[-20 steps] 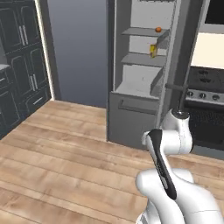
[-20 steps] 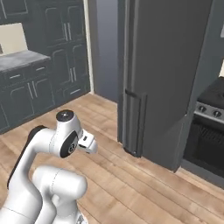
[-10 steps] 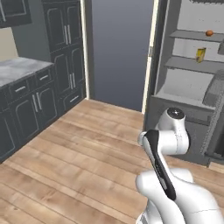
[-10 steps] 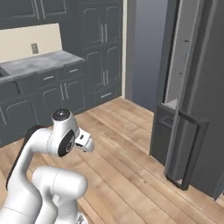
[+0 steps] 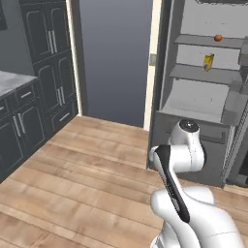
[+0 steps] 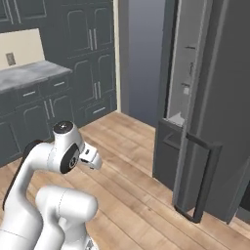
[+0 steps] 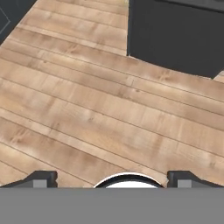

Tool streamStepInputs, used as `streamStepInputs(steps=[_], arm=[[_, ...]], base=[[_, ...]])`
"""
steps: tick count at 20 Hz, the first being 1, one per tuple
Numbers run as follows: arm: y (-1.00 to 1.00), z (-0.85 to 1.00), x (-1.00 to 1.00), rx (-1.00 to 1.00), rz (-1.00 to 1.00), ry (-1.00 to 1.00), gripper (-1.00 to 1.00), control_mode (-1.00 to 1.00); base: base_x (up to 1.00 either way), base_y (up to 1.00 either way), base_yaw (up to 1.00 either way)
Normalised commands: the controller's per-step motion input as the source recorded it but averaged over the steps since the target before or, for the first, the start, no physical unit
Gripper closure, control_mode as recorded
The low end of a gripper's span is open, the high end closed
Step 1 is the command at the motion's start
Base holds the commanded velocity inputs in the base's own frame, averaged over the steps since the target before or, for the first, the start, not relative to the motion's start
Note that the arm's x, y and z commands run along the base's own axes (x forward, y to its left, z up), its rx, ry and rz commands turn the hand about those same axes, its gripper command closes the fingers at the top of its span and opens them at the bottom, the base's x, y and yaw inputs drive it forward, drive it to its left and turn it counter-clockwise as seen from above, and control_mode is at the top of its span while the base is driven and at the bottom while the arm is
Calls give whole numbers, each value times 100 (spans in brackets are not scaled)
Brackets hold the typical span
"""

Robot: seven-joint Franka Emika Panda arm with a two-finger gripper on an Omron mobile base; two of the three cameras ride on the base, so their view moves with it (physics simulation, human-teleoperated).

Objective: Pick the orange and tangerine from the fridge and place them on the plate next to the blender to make a fruit smoothie.

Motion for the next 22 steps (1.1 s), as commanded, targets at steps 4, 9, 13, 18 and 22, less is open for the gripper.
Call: streamStepInputs(steps=[4,9,13,18,22], arm=[[0,0,0,0,0,0,-100,100],[0,0,0,0,0,0,-100,100],[0,0,0,0,0,0,-100,100],[0,0,0,0,0,0,-100,100],[0,0,0,0,0,0,-100,100]], base=[[100,10,-50],[100,32,-35],[97,98,-11],[15,76,1],[51,-46,17]])
